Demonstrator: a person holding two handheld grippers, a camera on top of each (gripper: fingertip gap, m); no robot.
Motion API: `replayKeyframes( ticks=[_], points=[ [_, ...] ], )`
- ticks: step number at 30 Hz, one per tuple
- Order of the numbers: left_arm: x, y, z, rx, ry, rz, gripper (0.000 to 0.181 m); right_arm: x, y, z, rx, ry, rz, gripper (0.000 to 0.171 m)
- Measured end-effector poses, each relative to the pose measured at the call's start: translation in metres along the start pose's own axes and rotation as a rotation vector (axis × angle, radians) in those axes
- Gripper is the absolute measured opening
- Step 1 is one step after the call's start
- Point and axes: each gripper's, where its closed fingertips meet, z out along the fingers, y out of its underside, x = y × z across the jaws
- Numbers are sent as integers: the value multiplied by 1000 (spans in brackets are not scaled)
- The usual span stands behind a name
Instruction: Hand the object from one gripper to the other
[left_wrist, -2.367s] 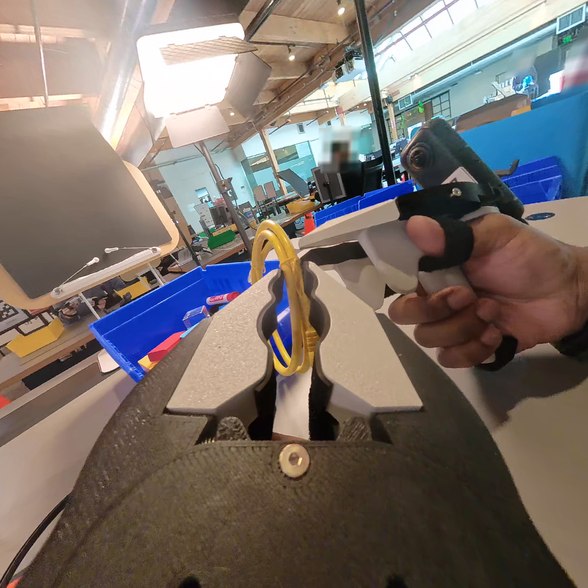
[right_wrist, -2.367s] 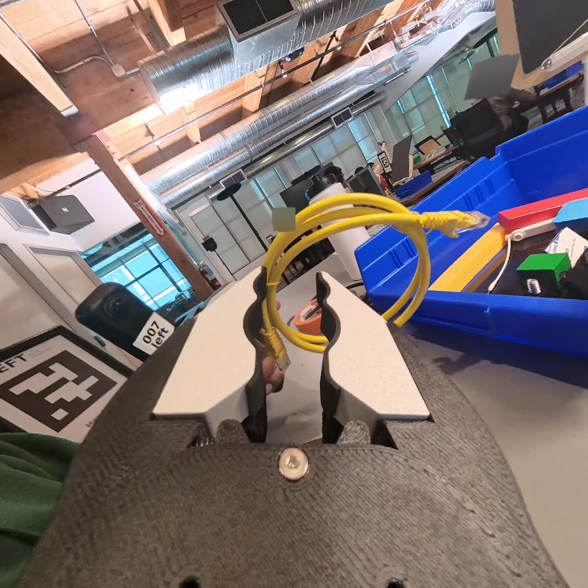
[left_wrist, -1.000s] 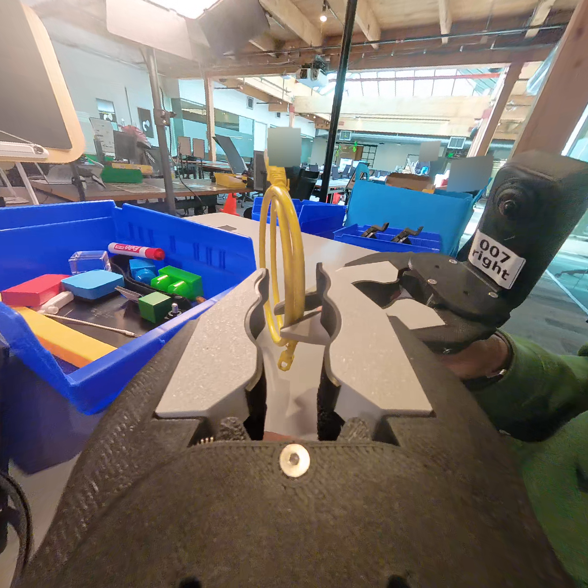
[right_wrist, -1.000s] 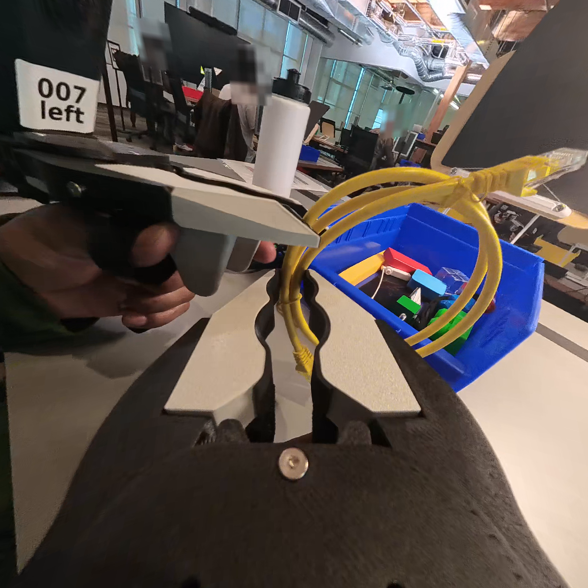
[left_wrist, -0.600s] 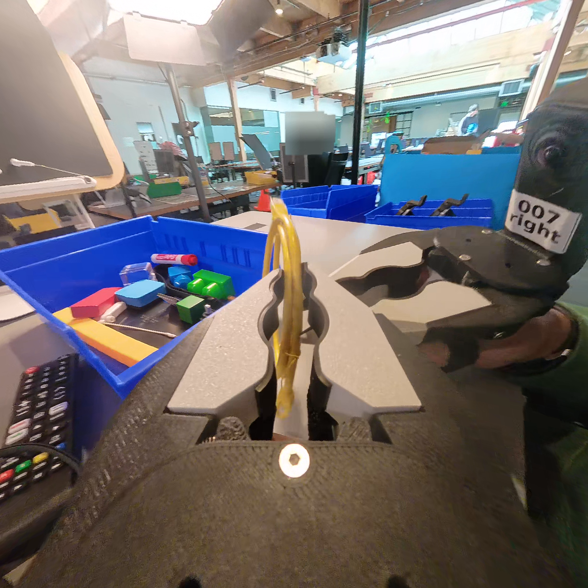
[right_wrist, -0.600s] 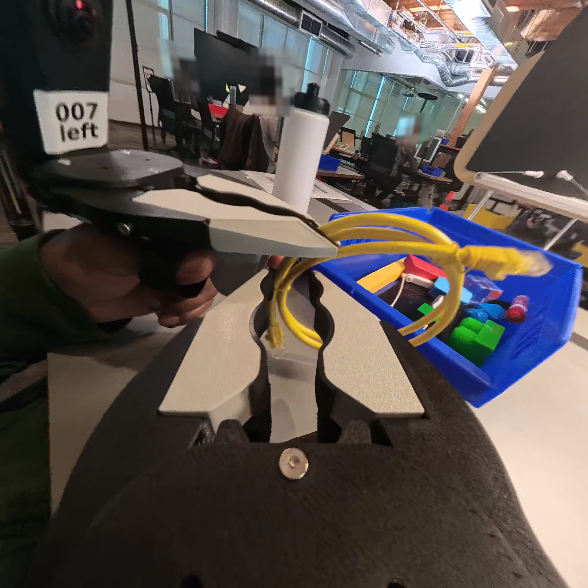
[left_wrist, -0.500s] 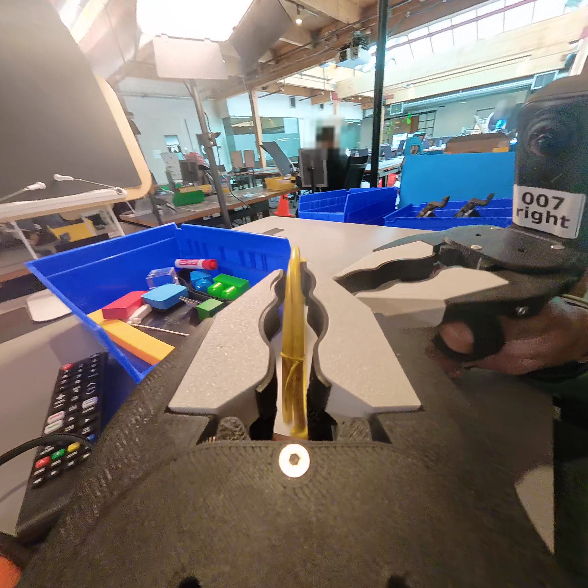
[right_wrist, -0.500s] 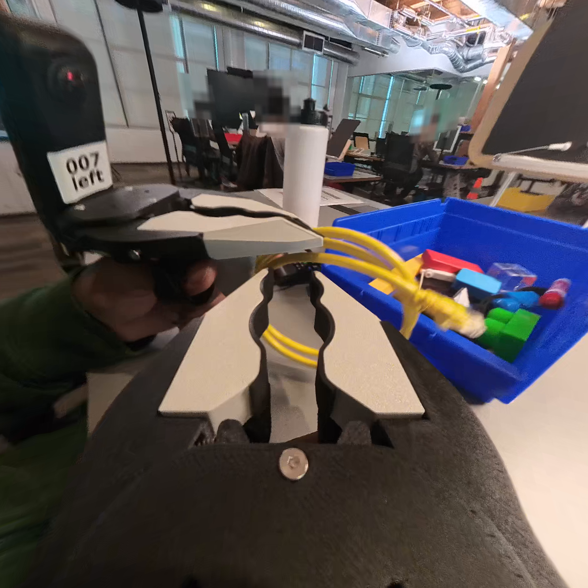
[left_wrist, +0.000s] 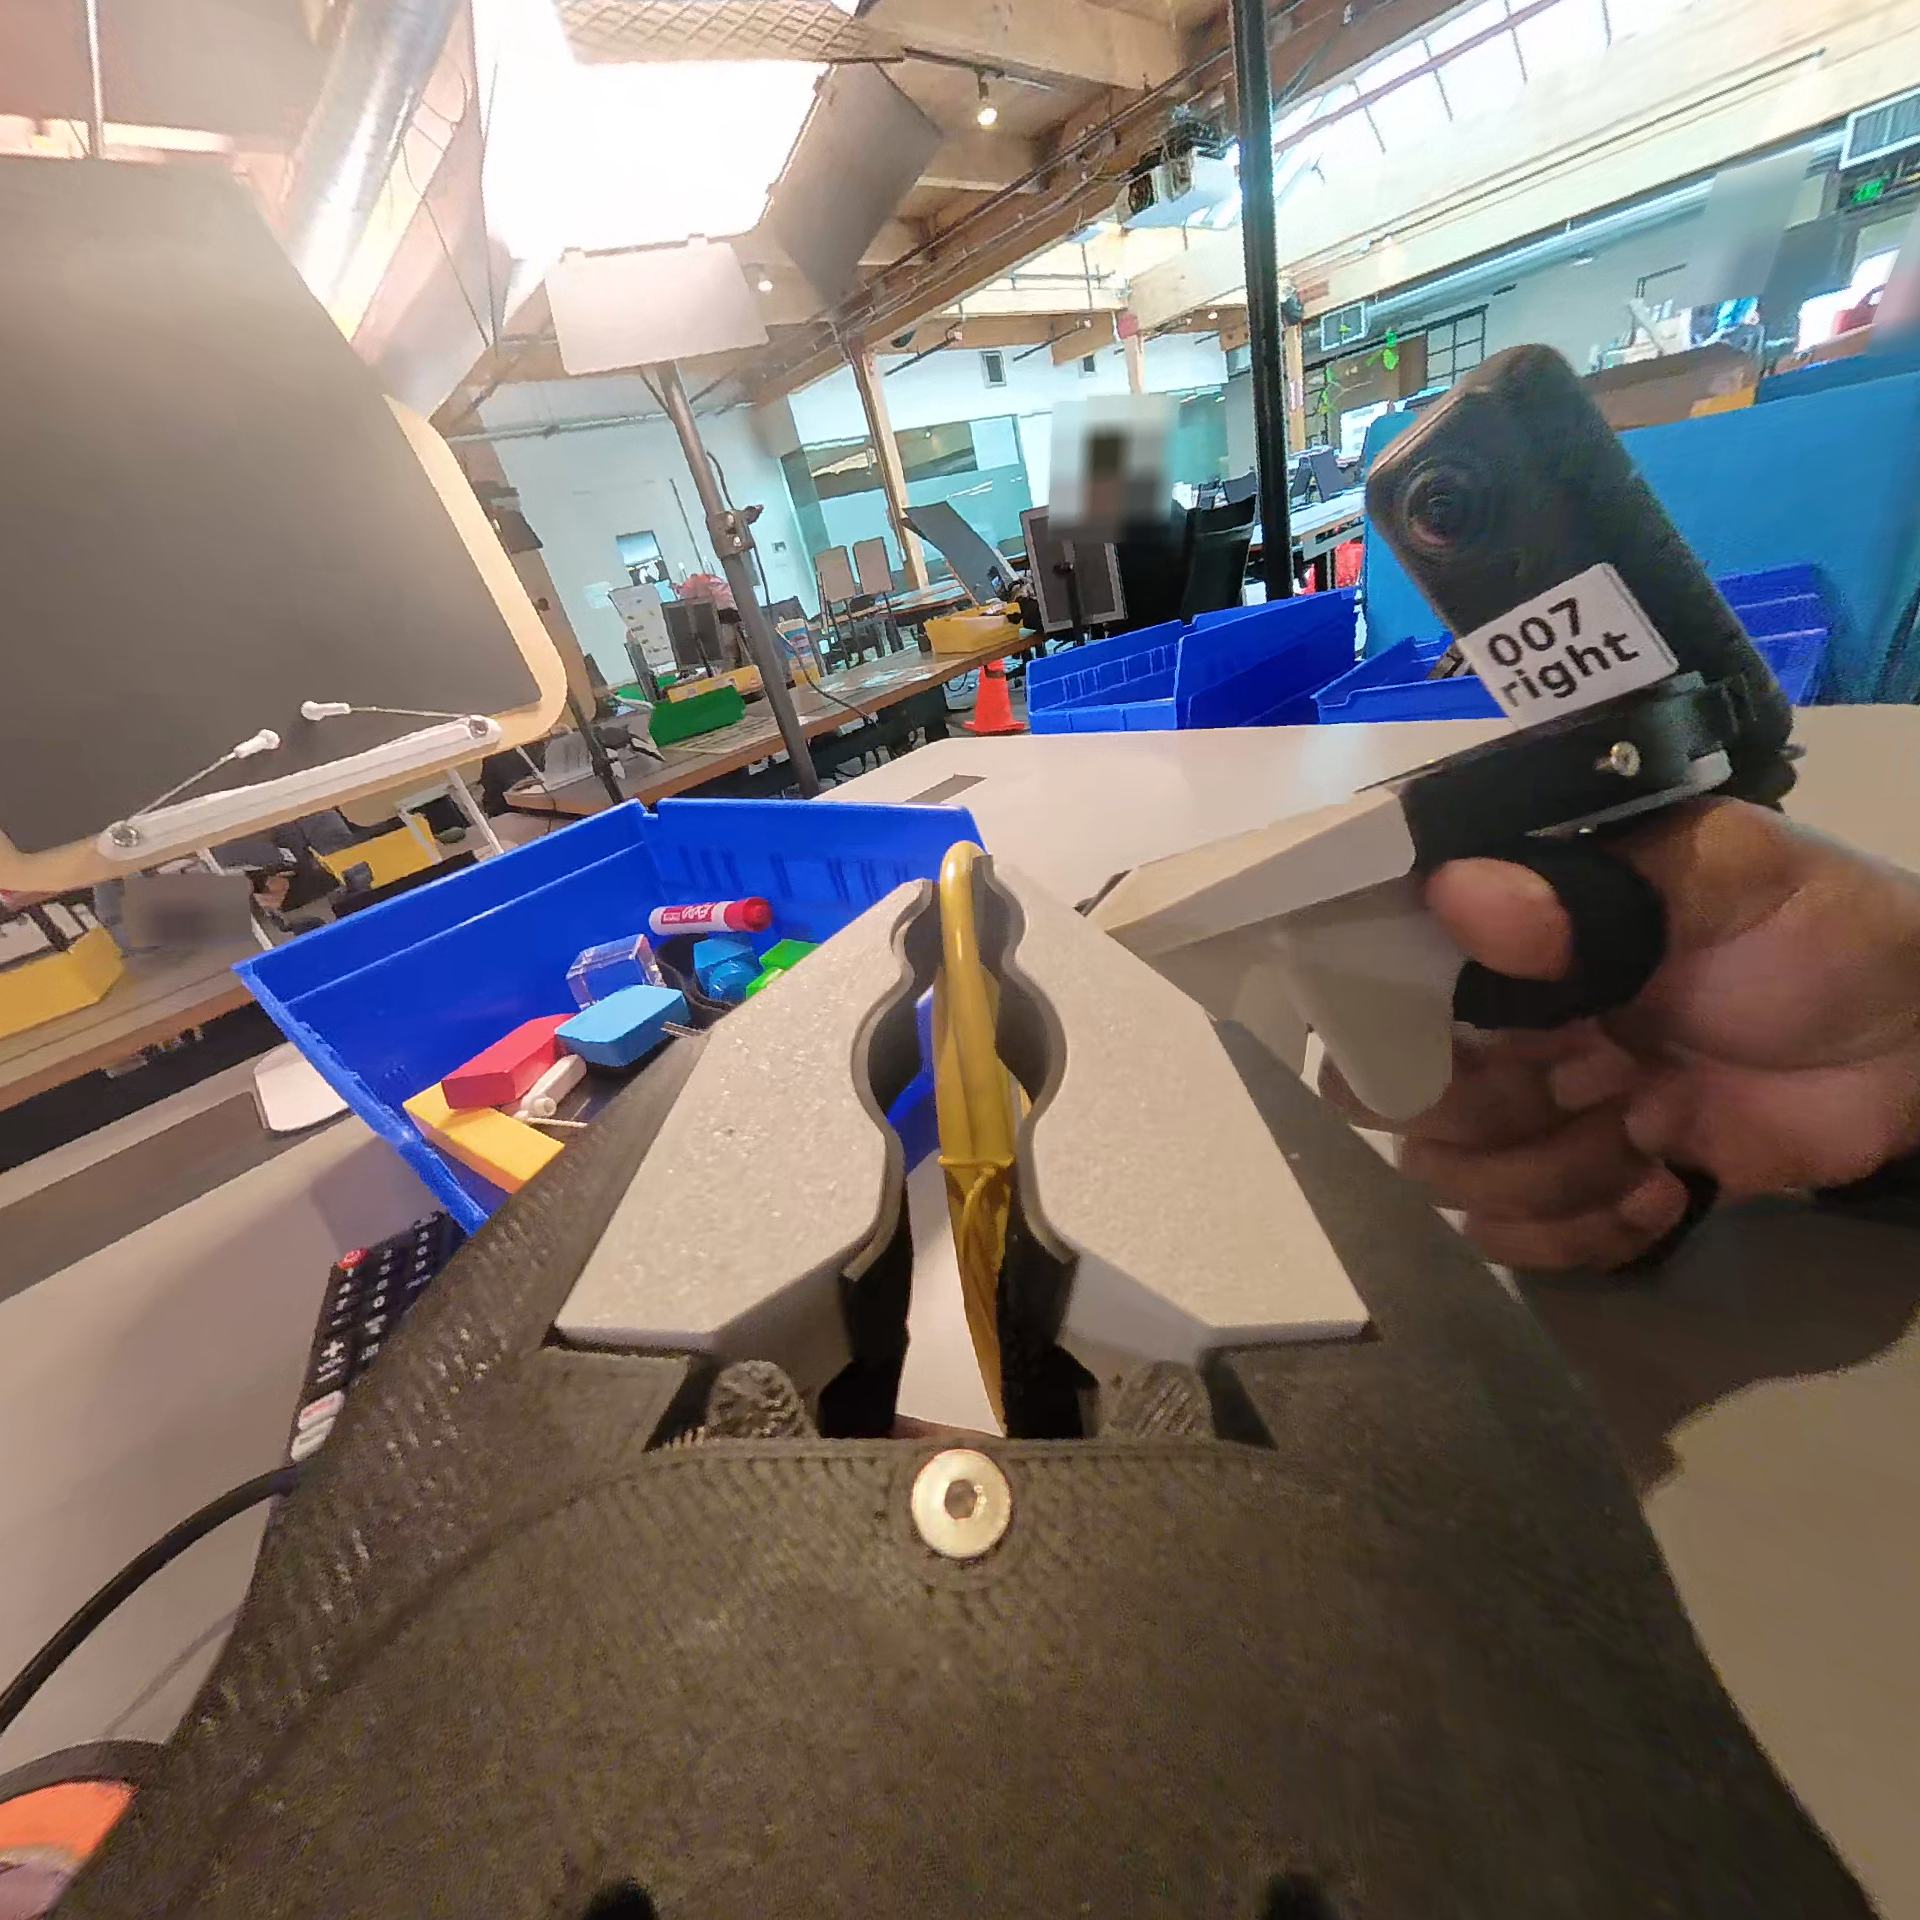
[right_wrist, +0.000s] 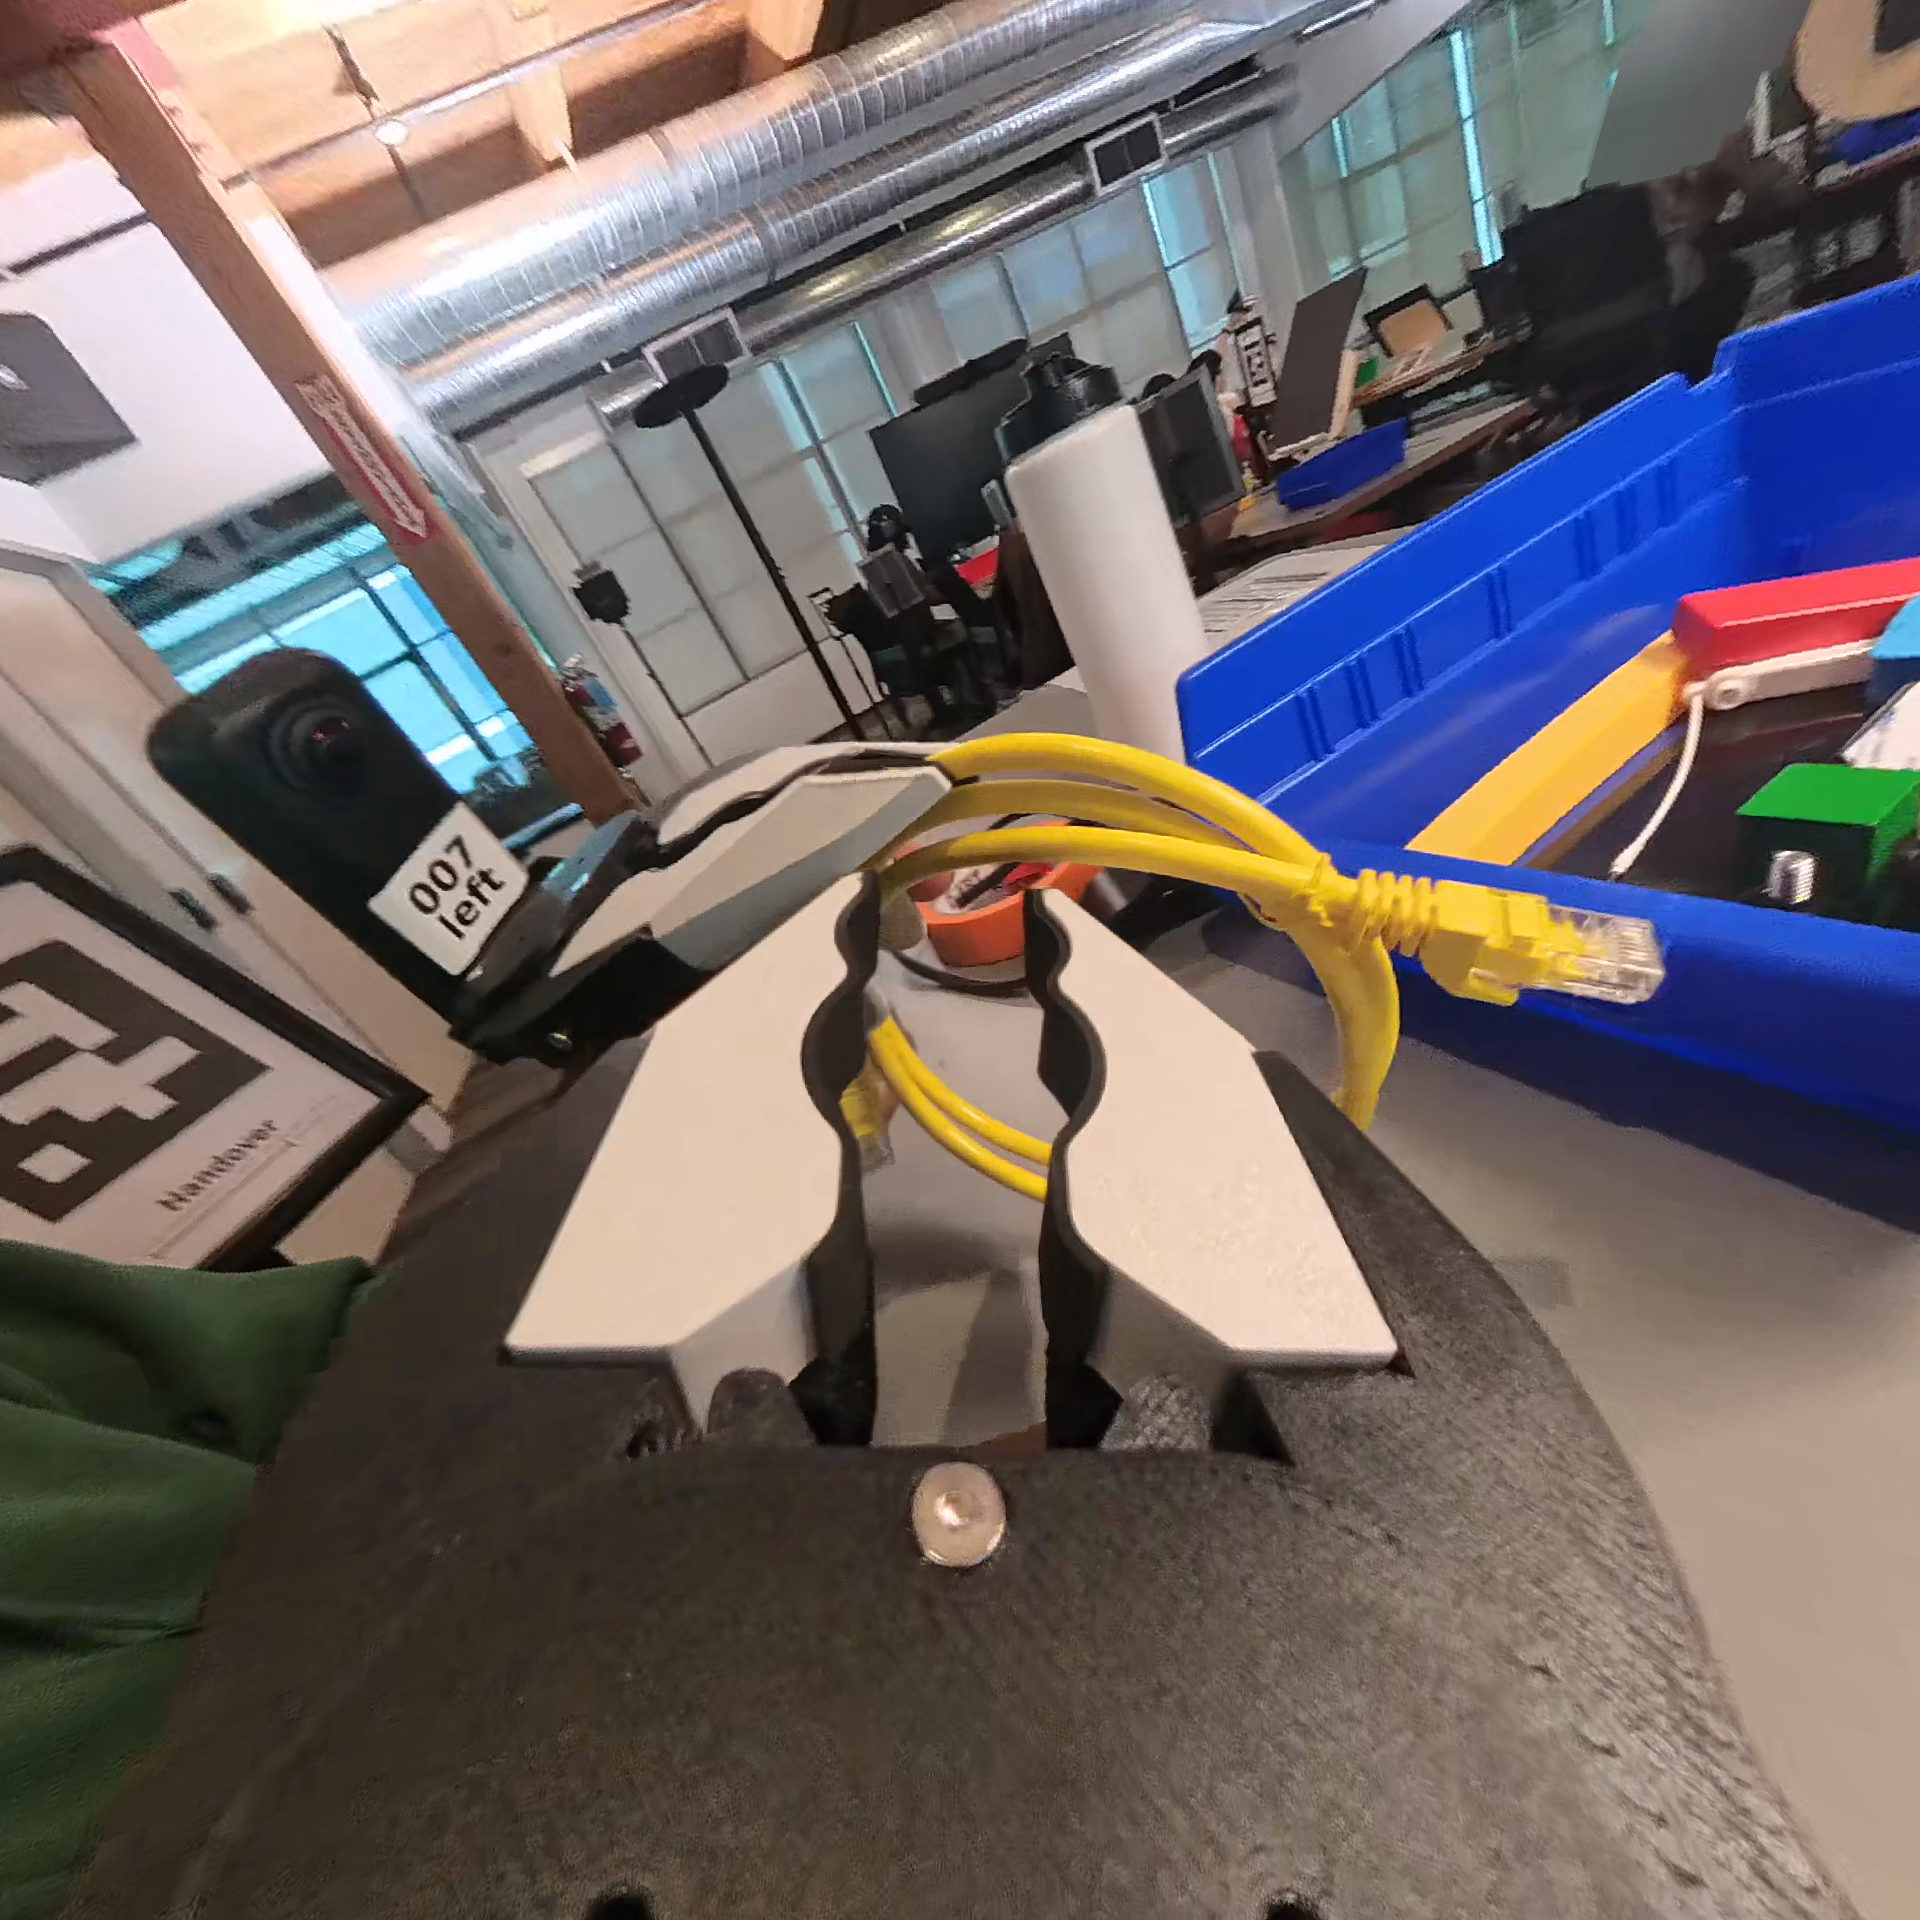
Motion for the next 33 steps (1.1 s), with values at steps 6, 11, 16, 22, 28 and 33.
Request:
replayKeyframes(
  ticks=[6,11,16,22,28,33],
  points=[
    [7,-12,-3,68,20,39,6,-4,-6,-2,35,-83,134,35],
    [2,-16,-6,90,4,21,6,-3,-15,-5,82,-119,208,41],
    [10,-14,-3,80,44,30,6,-7,-21,-7,110,-158,237,46],
    [13,-10,-1,63,57,34,6,-6,-26,-10,145,-165,257,46],
    [23,-4,2,29,98,64,6,-3,-27,-10,153,-140,246,45],
    [28,1,4,2,93,135,6,2,-25,-10,148,-68,163,30]
  ],
)
